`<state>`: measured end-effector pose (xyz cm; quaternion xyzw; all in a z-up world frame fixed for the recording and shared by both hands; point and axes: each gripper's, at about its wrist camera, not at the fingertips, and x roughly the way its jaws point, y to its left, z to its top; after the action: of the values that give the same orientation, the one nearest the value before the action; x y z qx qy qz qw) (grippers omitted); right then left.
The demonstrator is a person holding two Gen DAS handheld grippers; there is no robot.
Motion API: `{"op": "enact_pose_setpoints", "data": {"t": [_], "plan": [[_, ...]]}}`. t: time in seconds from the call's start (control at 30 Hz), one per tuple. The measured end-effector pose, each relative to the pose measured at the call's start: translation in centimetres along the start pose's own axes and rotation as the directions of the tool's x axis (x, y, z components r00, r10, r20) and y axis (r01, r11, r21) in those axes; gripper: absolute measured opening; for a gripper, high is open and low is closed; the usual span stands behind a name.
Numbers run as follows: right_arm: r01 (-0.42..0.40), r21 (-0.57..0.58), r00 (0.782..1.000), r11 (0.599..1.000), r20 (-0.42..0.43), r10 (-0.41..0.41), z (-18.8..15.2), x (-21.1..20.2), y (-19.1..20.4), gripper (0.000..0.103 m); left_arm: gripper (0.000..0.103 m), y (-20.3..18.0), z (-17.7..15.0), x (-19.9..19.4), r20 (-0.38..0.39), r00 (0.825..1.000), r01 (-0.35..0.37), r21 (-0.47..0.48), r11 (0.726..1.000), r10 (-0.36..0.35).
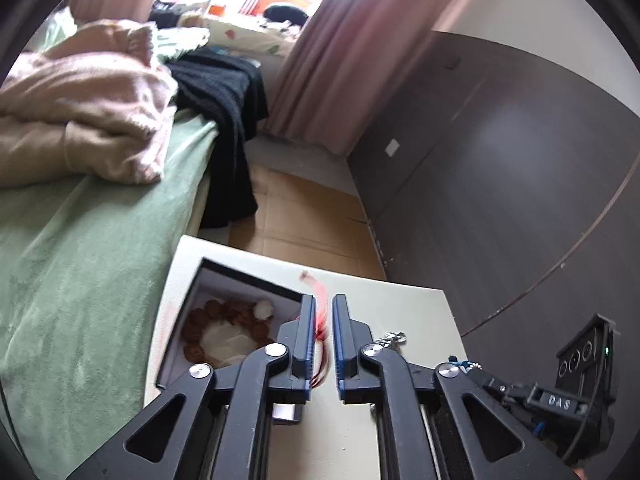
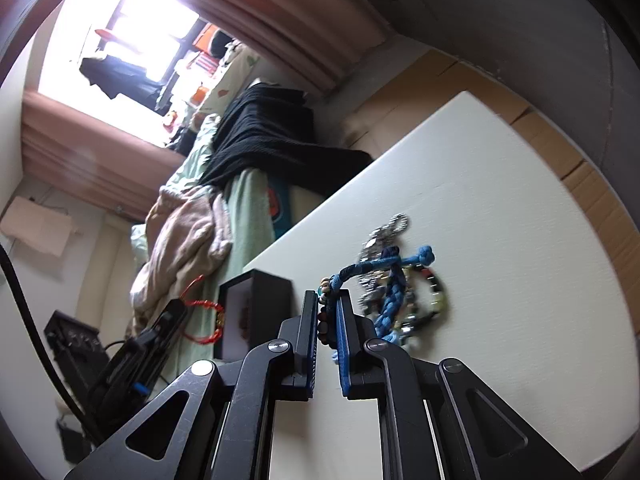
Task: Organize jewelry
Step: 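Carry both bracelets to the black box and open both grippers over it, then grasp a dark bead bracelet from the pile with the left gripper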
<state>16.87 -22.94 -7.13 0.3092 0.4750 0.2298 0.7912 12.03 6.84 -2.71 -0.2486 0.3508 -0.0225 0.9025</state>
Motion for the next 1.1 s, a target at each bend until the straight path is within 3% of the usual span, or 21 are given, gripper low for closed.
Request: {"op": "enact_pose_setpoints", "data": {"t": [0.03, 0.07, 0.1, 0.2, 0.57, 0.73, 0.8, 0.83, 0.87, 1.0, 1.1], "plan": [[-0.011, -0.008, 1.0, 1.0, -0.004, 0.011, -0.2, 0.3, 0.4, 0.01, 0.038, 0.6, 0.2, 0.0, -0.006, 1.0, -0.001, -0.026, 1.0, 0.001], [-0.021, -0.015, 1.0, 1.0, -0.006, 0.021, -0.3, 0.5, 0.8, 0.01, 0.063, 1.2, 0.3, -0.2, 0.001, 1.0, -0.004, -0.044, 0.999, 0.004], [-0.028, -0.02, 1.0, 0.999, -0.007, 0.027, -0.5, 0.7, 1.1, 0.01, 0.077, 1.6, 0.4, -0.5, 0.015, 1.0, -0.01, -0.059, 0.998, 0.011], [-0.065, -0.038, 0.998, 0.997, -0.009, 0.065, -0.8, 1.3, 2.2, 0.01, 0.078, 2.5, 0.9, -2.0, 0.078, 0.996, -0.029, -0.077, 0.997, 0.035], [-0.205, -0.119, 0.979, 0.972, -0.028, 0.203, -2.1, 4.5, 7.7, 0.01, 0.078, 5.6, 1.8, -3.7, 0.087, 0.995, -0.042, -0.125, 0.991, 0.053], [-0.298, -0.127, 0.954, 0.946, -0.041, 0.296, -1.8, 6.6, 10.7, 0.011, 0.078, 7.5, 2.1, -4.2, 0.103, 0.992, -0.058, -0.173, 0.983, 0.077], [-0.299, -0.149, 0.953, 0.943, -0.088, 0.289, -1.7, 8.1, 12.1, 0.029, 0.078, 7.9, 2.2, -4.3, 0.101, 0.992, -0.052, -0.195, 0.979, 0.073], [-0.286, -0.158, 0.956, 0.945, -0.118, 0.269, -1.7, 8.8, 12.5, 0.055, 0.078, 8.0, 2.2, -4.4, 0.104, 0.992, -0.05, -0.201, 0.978, 0.072], [-0.252, -0.161, 0.965, 0.954, -0.121, 0.234, -1.6, 9.2, 12.5, 0.065, 0.078, 8.1, 2.1, -4.5, 0.112, 0.991, -0.051, -0.207, 0.977, 0.075], [-0.192, -0.168, 0.979, 0.967, -0.101, 0.177, -1.3, 8.4, 10.7, 0.065, 0.078, 7.3, 1.7, -3.9, 0.111, 0.99, -0.067, -0.17, 0.983, 0.087], [-0.107, -0.237, 0.994, 0.966, -0.062, 0.095, -1.6, 6.2, 9.4, 0.065, 0.078, 6.4, 1.5, -2.8, 0.115, 0.99, -0.07, -0.125, 0.99, 0.085]]}}
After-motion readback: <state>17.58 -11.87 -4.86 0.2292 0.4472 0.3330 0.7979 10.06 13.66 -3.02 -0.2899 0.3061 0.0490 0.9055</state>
